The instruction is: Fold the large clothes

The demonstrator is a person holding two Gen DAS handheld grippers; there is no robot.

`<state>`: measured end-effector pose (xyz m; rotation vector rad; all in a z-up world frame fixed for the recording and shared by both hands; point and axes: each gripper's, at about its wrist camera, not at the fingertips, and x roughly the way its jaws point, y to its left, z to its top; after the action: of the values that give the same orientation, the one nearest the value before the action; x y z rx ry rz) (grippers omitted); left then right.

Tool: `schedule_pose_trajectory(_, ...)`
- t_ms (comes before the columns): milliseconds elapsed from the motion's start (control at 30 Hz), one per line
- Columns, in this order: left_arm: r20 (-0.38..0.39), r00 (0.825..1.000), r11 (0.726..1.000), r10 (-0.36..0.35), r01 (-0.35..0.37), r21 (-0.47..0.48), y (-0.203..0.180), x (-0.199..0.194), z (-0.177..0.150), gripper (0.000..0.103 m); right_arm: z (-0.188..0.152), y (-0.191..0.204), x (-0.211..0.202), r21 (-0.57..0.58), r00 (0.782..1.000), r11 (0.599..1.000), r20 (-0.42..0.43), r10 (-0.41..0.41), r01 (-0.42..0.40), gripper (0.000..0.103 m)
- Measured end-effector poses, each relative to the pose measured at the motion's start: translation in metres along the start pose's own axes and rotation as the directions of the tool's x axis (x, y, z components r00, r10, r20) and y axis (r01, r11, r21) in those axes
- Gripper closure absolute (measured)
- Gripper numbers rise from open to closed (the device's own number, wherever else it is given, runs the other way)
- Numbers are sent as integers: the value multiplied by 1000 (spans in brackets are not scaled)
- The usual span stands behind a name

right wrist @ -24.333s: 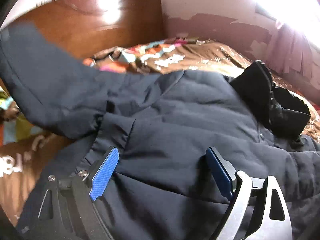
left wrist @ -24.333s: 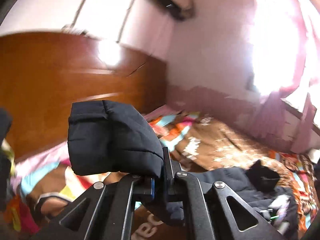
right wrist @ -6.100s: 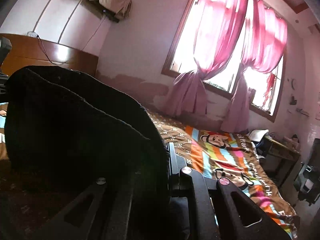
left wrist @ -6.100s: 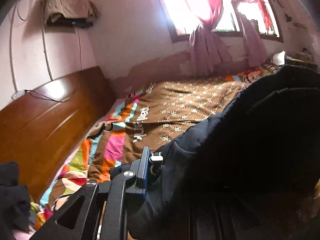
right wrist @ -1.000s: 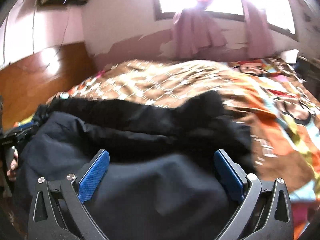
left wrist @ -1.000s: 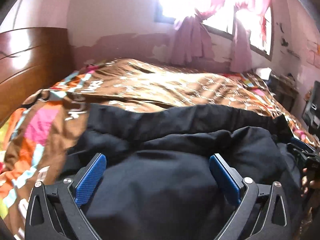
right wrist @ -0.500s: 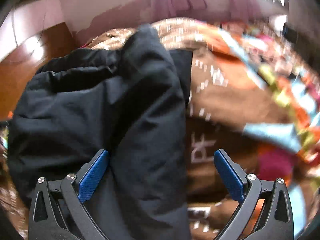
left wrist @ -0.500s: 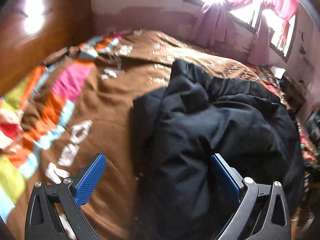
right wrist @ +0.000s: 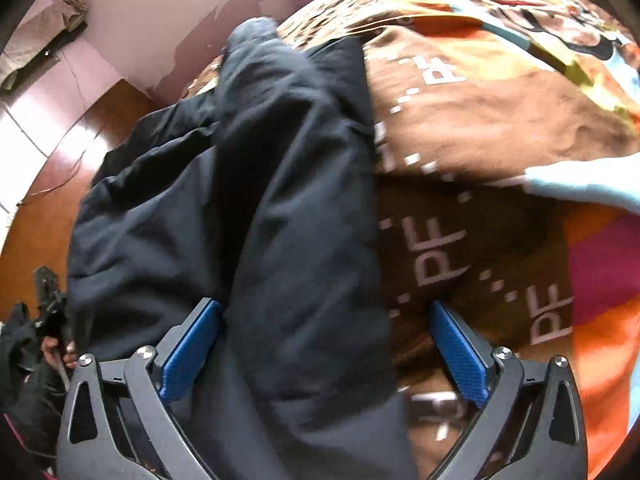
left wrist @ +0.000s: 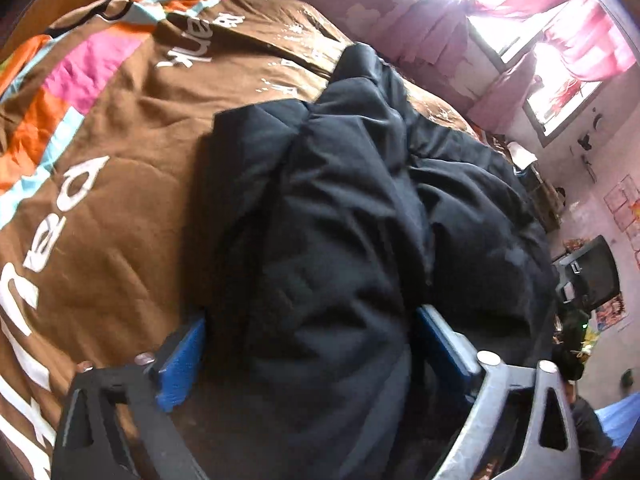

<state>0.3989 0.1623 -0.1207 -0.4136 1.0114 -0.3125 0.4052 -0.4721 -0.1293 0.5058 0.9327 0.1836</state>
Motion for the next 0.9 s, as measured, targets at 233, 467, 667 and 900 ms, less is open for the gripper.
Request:
schedule_pose_trajectory(233,-16,998,998,66,-66,18,-25,-15,-1,50,-7,19,-11,-33,1000,999,2,18,-18,59)
schedule_pose_trajectory(467,87,987,988,138,-143,55,-69,-52,5,84,5,58,-57,-195,990,981,142,13,15,88)
schedule_pose_trajectory(667,217,973,989,83,-107,103,-115,-97,25,86,36,100,-118,-318,951,947,305,51,51,93)
schedule_pose_trajectory(900,285,958,975,11,-73,209,-178,-98,50,87,66,166,-177,-502,886,845,458,78,186,96)
